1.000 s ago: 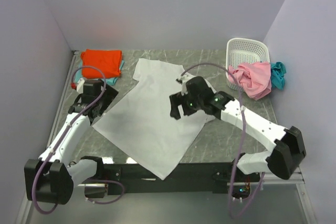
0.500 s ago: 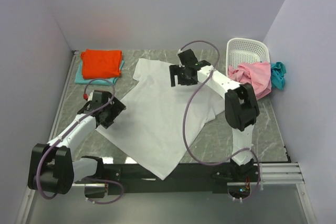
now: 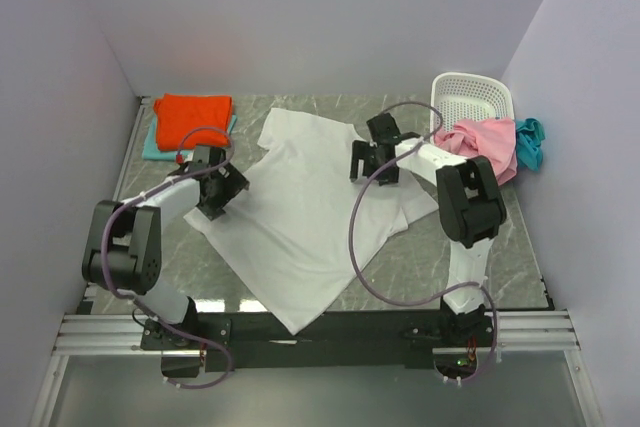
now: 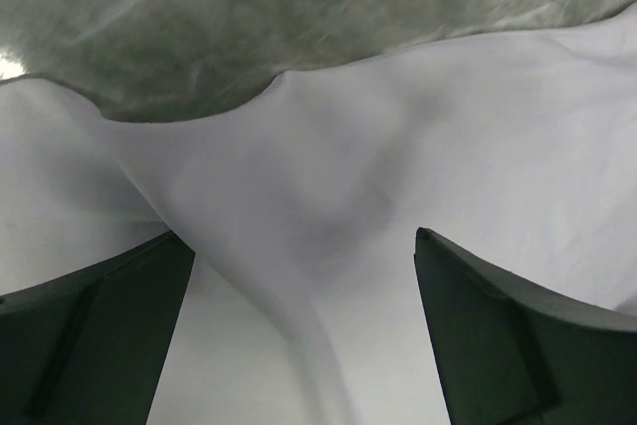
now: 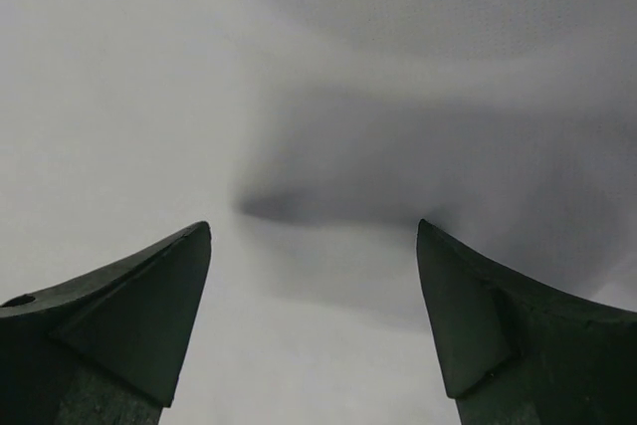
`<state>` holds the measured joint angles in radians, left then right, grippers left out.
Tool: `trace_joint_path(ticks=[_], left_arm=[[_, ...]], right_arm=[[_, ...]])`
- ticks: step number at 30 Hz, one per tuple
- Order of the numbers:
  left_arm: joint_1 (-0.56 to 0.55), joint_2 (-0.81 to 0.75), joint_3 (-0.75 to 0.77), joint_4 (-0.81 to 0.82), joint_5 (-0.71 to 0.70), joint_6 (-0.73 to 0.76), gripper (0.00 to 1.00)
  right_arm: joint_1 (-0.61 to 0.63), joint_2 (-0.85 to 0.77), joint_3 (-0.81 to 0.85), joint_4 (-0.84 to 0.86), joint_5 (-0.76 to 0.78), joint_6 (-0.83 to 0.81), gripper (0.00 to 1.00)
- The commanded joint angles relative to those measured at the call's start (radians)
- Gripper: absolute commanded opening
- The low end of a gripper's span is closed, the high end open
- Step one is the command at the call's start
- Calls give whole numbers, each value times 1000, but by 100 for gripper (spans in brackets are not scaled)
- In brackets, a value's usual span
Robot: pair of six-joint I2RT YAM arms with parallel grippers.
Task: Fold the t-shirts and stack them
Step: Flatten the tshirt out
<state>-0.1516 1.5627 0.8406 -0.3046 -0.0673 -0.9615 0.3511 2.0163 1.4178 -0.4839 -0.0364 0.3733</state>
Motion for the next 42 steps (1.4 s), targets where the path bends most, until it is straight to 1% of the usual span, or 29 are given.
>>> trace_joint_path(ticks=[1,3,4,6,7,9,10,11,13,14,16,18,21,23,25,26,29,31,32,33,34,35,37,38,39,42], left_arm=[[-2,105,35,-19,3,44,99],[-2,152,83,-21,17,52,99],[-6,167,100,-18,23,58,99],[-16,213,155,-25,23,67,99],[-32,229,175,-31,21,72,99],[-57,275,236,-47,17,85,99],[-81,289,259,-53,14,92,99],[-94,307,282,-62,14,99,99],[-111,356,348,-80,20,106,99],[-114,371,370,-82,21,106,99],[-115,414,422,-91,29,107,99],[-115,454,480,-99,31,116,99],[-118,487,546,-119,24,136,99],[-115,502,598,-143,15,150,99],[-117,516,623,-168,1,152,99],[-115,516,632,-180,-27,142,99],[-114,501,626,-177,-34,139,99],[-112,494,627,-179,-35,144,99],[-112,494,632,-189,-40,142,99],[-111,500,637,-194,-42,144,99],[-111,502,638,-197,-42,144,100],[-111,505,637,-195,-40,145,100],[-109,508,637,-194,-35,150,99],[-109,508,637,-197,-38,149,99],[-109,508,640,-203,-40,150,99],[-109,508,644,-206,-46,155,99]], right_arm=[[-32,-43,-150,-4,0,61,91],[-34,-111,-222,7,10,90,91],[-35,-140,-300,22,13,101,91],[-35,-227,-377,30,13,146,91],[-35,-255,-451,39,1,165,91],[-34,-345,-528,44,-13,226,91],[-34,-376,-605,56,-17,251,91],[-32,-440,-646,64,-26,295,91],[-29,-503,-750,73,-34,334,91],[-18,-561,-781,76,-39,363,91],[0,-617,-845,68,-39,394,91],[40,-689,-864,50,-20,426,91],[65,-760,-833,12,10,417,91],[65,-786,-769,-10,33,376,91],[65,-772,-682,-19,101,342,91],[62,-731,-650,-21,119,313,92],[43,-622,-504,-41,174,274,92],[35,-573,-414,-15,170,248,93],[23,-514,-383,-13,158,225,93],[13,-472,-347,-22,149,213,93],[5,-437,-276,-42,141,202,93],[-6,-365,-242,-51,148,188,93],[-15,-306,-163,-71,144,168,93],[-29,-254,-142,-74,142,158,93],[-35,-229,-99,-84,136,151,93],[-66,-147,-53,-105,133,135,93]])
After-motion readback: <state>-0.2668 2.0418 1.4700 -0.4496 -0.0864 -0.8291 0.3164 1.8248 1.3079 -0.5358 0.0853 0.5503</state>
